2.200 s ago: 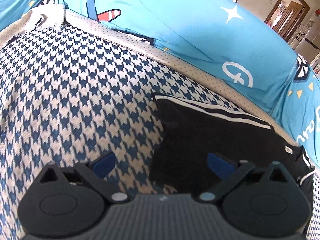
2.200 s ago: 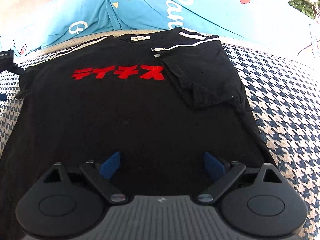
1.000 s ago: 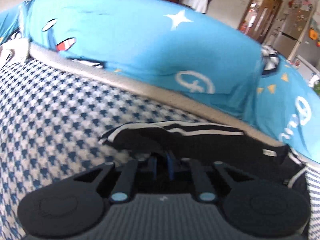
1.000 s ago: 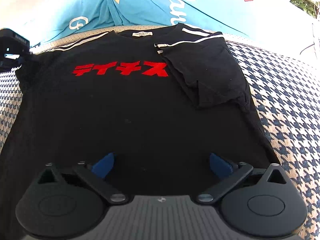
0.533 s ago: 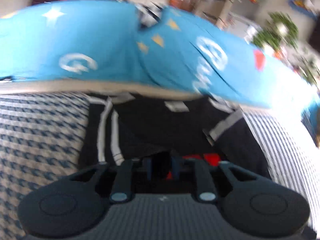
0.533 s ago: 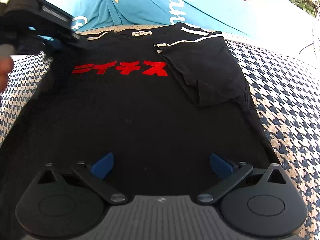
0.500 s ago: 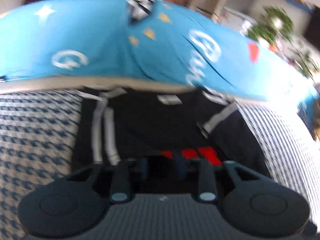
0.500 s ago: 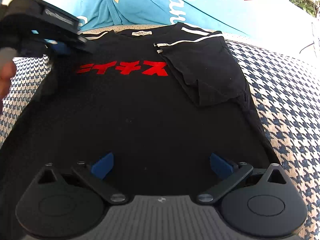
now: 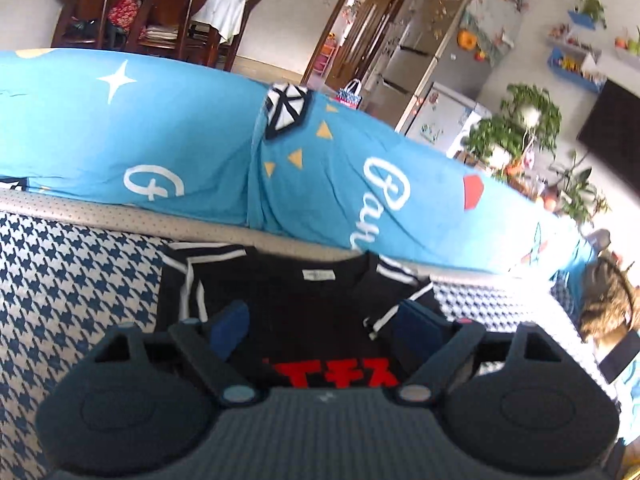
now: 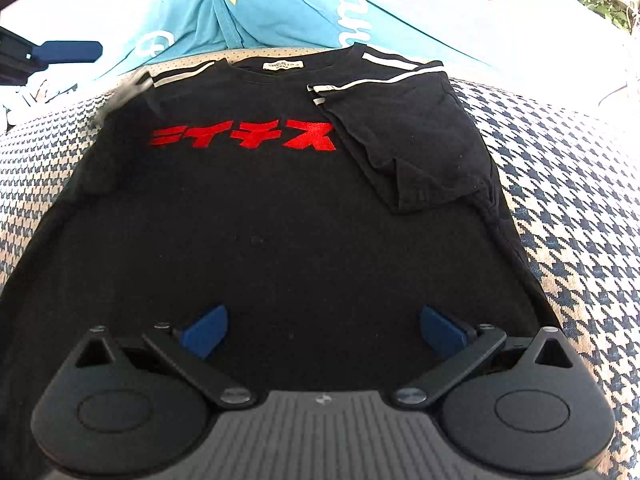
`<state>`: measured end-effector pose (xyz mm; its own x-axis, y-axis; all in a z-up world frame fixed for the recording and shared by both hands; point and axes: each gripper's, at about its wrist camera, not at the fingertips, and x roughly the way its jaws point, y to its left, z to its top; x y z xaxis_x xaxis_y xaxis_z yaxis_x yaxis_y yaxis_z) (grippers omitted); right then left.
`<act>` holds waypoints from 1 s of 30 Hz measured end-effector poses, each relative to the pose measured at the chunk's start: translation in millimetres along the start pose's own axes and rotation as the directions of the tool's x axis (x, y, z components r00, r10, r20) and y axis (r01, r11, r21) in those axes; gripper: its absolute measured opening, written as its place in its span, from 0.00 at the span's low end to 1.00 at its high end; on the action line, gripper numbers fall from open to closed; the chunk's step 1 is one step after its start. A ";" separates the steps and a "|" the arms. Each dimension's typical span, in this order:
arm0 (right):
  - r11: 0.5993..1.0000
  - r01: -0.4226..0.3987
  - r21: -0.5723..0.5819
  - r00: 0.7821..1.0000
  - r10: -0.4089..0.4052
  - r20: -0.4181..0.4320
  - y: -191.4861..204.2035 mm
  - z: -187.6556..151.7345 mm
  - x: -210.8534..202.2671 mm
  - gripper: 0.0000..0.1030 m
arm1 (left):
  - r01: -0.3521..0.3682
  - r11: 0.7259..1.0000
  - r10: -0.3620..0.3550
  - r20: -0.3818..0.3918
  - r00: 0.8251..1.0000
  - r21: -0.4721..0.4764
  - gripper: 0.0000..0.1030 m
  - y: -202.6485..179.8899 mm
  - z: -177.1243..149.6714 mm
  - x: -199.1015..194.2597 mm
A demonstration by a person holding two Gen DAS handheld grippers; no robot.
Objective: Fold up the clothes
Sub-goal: 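Fold the gripped sleeve inward over the shirt body with the left gripper, then open the left gripper to release the folded sleeve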
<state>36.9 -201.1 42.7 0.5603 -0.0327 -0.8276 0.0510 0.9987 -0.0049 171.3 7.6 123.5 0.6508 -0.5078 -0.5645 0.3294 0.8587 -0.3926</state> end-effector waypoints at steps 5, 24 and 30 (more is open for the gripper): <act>1.000 0.001 0.001 1.000 -0.001 -0.001 -0.2 0.4 -0.3 1.00 | -0.019 0.999 0.021 0.036 0.999 -0.038 0.90 11.9 8.0 -9.2; 1.000 -0.008 -0.001 1.000 0.008 -0.014 -1.6 -0.2 -0.7 1.00 | -0.131 0.984 0.119 -0.101 0.988 -0.122 0.77 62.5 -18.8 58.0; 1.000 -0.012 -0.002 1.000 0.012 -0.018 -1.7 -0.5 -1.0 1.00 | -0.137 0.985 0.124 -0.121 0.985 -0.102 0.70 62.3 -22.2 70.2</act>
<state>35.9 -202.7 43.2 0.5457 -0.0196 -0.8378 0.0424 0.9991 0.0042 222.2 23.9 43.3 0.5994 -0.4019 -0.6922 0.1661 0.9084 -0.3836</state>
